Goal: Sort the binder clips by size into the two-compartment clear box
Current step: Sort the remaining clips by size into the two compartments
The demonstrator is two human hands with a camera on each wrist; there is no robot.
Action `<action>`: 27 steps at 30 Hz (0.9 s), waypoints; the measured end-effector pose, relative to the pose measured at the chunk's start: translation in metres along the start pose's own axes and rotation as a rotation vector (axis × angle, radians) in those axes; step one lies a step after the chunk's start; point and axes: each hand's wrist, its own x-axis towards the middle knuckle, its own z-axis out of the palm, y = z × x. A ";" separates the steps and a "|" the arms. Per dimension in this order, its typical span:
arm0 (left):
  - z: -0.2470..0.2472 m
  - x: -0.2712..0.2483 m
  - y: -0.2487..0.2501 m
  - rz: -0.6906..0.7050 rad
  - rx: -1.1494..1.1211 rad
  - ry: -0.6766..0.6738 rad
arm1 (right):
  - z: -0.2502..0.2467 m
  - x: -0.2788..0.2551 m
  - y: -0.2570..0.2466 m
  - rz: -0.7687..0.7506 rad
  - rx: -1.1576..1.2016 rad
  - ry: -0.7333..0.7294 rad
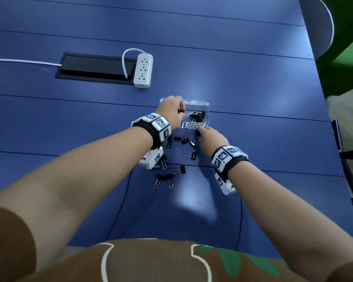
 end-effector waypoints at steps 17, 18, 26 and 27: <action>0.038 -0.012 0.008 0.309 0.188 -0.158 | 0.030 -0.032 0.025 0.026 0.239 0.153; 0.042 -0.018 0.003 0.312 0.211 -0.189 | 0.030 -0.033 0.024 0.029 0.269 0.153; 0.062 -0.045 -0.029 0.186 0.478 -0.399 | 0.029 -0.029 -0.003 -0.051 0.293 0.088; 0.062 -0.046 -0.031 0.185 0.489 -0.390 | 0.030 -0.028 -0.006 -0.065 0.262 0.070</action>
